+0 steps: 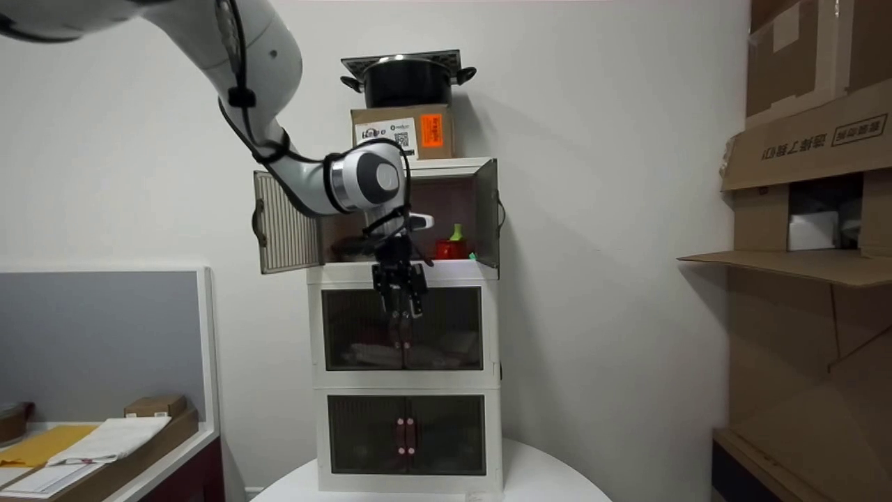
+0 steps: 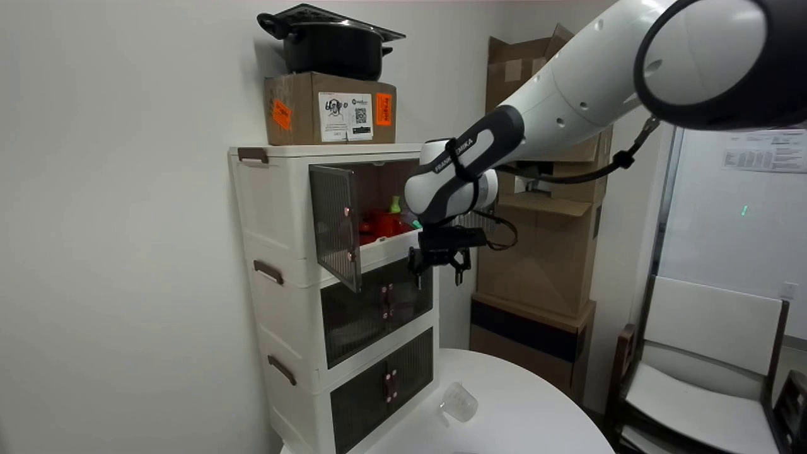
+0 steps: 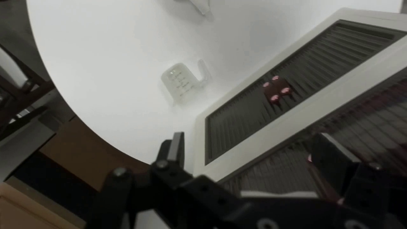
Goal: Remove the jar from the top cabinet
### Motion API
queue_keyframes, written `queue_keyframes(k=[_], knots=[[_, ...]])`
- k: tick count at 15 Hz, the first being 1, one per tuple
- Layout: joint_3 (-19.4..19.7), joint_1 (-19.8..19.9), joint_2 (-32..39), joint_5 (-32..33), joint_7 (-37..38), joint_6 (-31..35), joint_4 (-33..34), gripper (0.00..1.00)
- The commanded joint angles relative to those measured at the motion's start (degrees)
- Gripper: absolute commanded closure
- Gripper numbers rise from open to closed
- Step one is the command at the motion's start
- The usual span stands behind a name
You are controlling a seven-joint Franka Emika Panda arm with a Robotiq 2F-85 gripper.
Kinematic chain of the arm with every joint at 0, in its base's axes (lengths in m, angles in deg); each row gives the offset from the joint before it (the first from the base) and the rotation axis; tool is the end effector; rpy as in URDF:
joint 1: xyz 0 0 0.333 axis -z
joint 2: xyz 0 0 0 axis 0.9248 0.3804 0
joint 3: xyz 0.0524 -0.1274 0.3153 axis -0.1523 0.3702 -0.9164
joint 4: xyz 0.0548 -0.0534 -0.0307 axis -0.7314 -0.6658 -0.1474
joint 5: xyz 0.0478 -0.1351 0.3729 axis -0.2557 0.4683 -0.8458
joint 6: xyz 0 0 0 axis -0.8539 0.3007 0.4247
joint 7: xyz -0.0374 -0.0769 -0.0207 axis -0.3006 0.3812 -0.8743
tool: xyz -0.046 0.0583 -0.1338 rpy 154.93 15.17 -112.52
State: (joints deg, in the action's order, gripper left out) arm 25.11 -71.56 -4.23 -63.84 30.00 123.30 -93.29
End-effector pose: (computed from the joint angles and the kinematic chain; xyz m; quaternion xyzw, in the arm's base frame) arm 0.6747 0.0022 0.3547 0.9773 -0.1969 0.0730 0.0291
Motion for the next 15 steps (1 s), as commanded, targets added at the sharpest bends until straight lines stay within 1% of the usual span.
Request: queue_keyframes(k=[1, 3, 5, 6, 9, 11, 12, 14, 15], knots=[[-3.2, 2.8, -13.1, -11.3, -8.6, 5.1, -13.6, 0.00], [-3.8, 3.5, -17.7, -17.4, -14.4, 3.3, -17.4, 0.00], [-3.3, 3.5, -22.0, -18.7, -18.3, 1.4, -21.2, 0.00], [-2.9, 3.6, -24.0, -17.9, -19.6, 0.8, -23.0, 0.00], [-2.5, 4.3, -29.2, -10.0, -21.1, 0.1, -27.6, 0.00], [-2.5, 4.9, -32.2, -4.6, -24.4, 0.0, -30.1, 0.00], [-2.4, 5.1, -33.6, -2.8, -26.4, -0.1, -31.0, 0.00], [-2.0, 4.9, -35.8, -1.3, -31.6, 1.2, -32.7, 0.00], [-1.1, 4.3, -37.2, -3.4, -35.8, 2.8, -33.8, 0.00]])
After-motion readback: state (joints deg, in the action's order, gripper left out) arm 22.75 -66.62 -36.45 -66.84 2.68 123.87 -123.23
